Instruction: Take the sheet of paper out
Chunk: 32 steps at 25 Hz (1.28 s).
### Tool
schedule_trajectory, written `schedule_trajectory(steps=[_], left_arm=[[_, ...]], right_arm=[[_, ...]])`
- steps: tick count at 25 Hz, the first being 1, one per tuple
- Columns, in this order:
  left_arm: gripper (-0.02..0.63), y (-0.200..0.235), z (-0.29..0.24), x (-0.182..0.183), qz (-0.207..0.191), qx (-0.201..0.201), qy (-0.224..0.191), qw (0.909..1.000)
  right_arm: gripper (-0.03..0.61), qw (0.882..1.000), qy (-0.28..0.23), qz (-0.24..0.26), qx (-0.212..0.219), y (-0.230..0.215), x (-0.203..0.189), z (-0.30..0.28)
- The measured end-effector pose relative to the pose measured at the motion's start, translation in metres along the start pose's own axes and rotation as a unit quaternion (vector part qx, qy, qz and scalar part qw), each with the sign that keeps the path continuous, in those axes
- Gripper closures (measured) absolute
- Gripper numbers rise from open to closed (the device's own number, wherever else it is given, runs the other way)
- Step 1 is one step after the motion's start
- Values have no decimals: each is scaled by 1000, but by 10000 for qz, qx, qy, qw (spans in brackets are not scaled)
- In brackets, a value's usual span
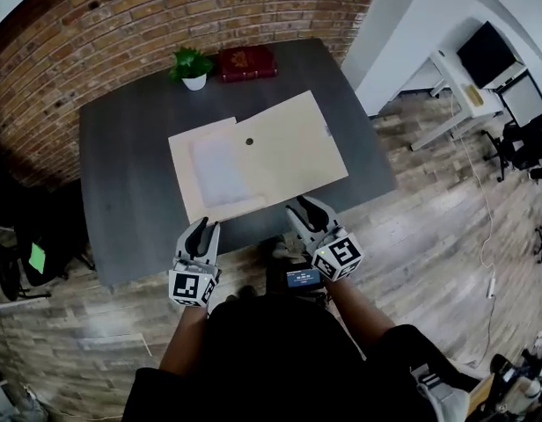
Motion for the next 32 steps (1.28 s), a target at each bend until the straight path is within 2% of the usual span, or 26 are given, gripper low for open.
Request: schedule_trajectory(steps=[5,10,19,26,32], left_arm=[[528,10,-35,17,34,629,6,9980],[528,23,-57,29,77,1276,16,9918],[528,46,-87,26,98,1914,222,9812],[528,73,-103,13,173,1840,357,9821],[528,100,-115,-7,391,1478,429,9873]], right_arm=[[433,9979,72,-82,633,-49,14,-44],[433,9921,201,-138,1231,-82,22,-85],[433,9776,749,-479,1905,-106,12,-137],[433,9577,1710,-1122,2027,-110,-28,-184],[433,9339,2662,-1607,1764,-110,-65,-218]])
Point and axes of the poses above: the fingertips, and each gripper's own axes: z backward along the fingers, y to its left, x out of its top, the point moved 5 cm from there along z, backward along the fingers, and after that the axes turned 10 degrees about x, right-handed, at the moved point
